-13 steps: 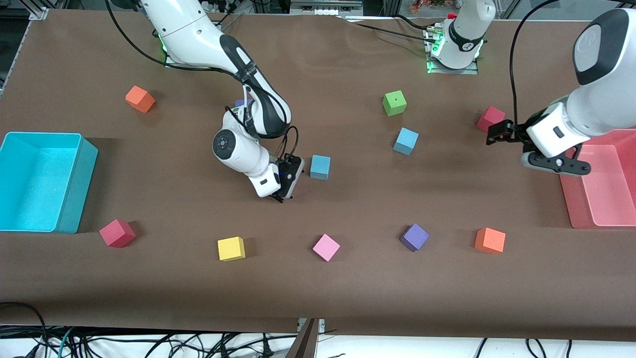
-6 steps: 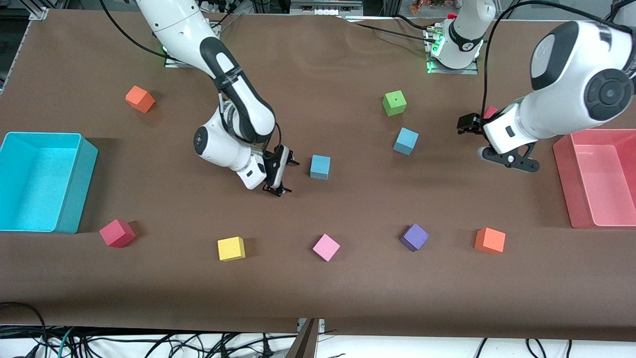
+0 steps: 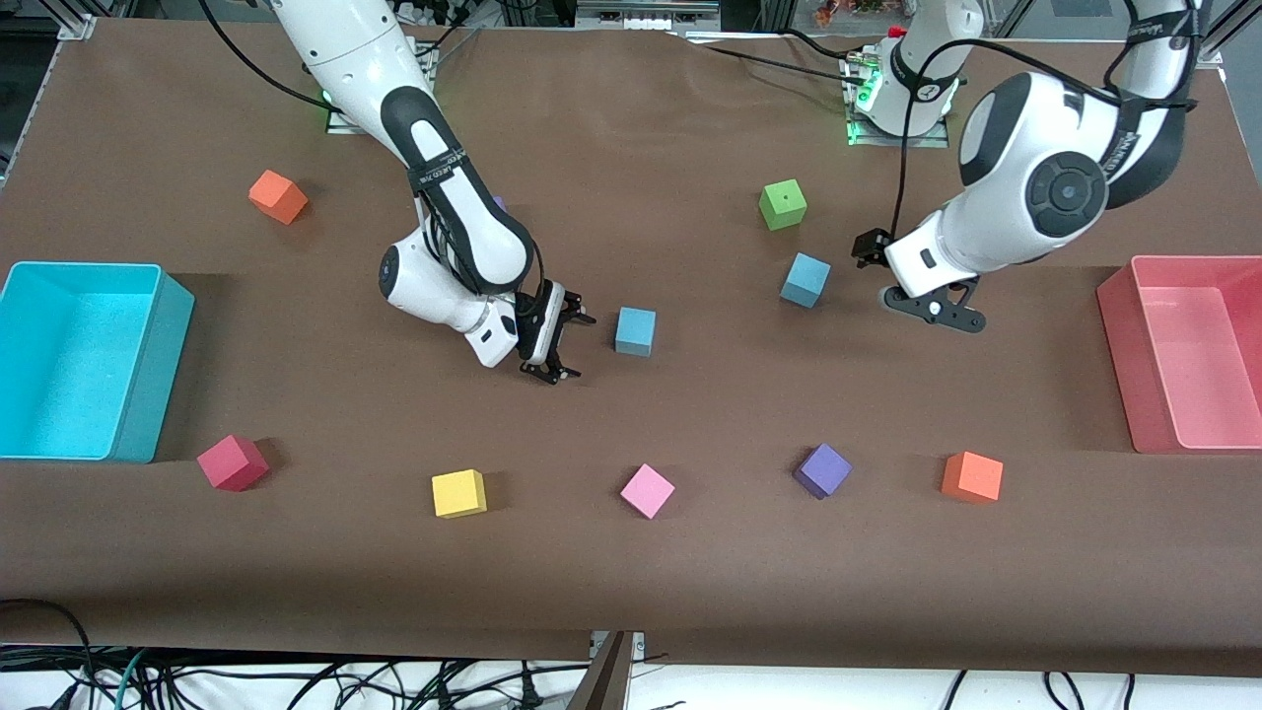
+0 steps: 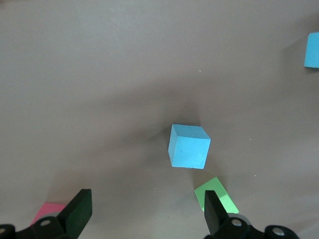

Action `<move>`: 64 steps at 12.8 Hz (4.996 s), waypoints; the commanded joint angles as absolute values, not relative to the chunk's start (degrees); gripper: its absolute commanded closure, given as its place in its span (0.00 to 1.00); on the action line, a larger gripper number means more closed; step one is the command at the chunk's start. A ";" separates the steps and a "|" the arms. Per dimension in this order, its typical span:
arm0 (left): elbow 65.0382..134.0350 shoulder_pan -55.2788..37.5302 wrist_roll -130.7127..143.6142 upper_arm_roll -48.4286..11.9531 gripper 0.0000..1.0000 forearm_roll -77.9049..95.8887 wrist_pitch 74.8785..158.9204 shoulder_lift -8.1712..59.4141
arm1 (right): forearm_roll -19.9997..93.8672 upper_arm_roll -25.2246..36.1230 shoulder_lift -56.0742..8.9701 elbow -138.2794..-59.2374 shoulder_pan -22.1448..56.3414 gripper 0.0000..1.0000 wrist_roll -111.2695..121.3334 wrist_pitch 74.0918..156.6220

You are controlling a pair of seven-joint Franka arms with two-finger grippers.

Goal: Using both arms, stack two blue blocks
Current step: 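Move the right gripper beside the cube while the left gripper reaches another cube, then grasp the second blue cube with the left gripper while the right gripper grips the first, then lift the cube with the left gripper and carry it over the held cube, then lower the cube onto the other blue cube with the left gripper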

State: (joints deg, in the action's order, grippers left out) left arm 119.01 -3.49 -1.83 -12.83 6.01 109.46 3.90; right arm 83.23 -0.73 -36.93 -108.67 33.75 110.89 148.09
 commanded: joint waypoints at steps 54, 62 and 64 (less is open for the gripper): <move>89.92 -21.09 56.75 -24.35 0.82 -1.92 127.00 37.87 | 94.75 -2.20 -40.78 -106.52 35.51 0.00 124.19 144.84; 88.59 -23.03 63.89 -24.35 0.82 -3.08 129.37 40.52 | 94.75 -2.20 -40.87 -106.52 35.07 0.00 125.68 144.76; 88.59 -23.03 63.98 -24.26 0.81 -3.08 129.37 40.52 | 94.75 -2.11 -40.87 -106.52 35.07 0.00 125.68 144.76</move>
State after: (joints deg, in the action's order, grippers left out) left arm 90.45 -22.13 62.27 -24.88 -1.66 129.45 39.51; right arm 93.48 -1.94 -40.37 -107.30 35.32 124.16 144.89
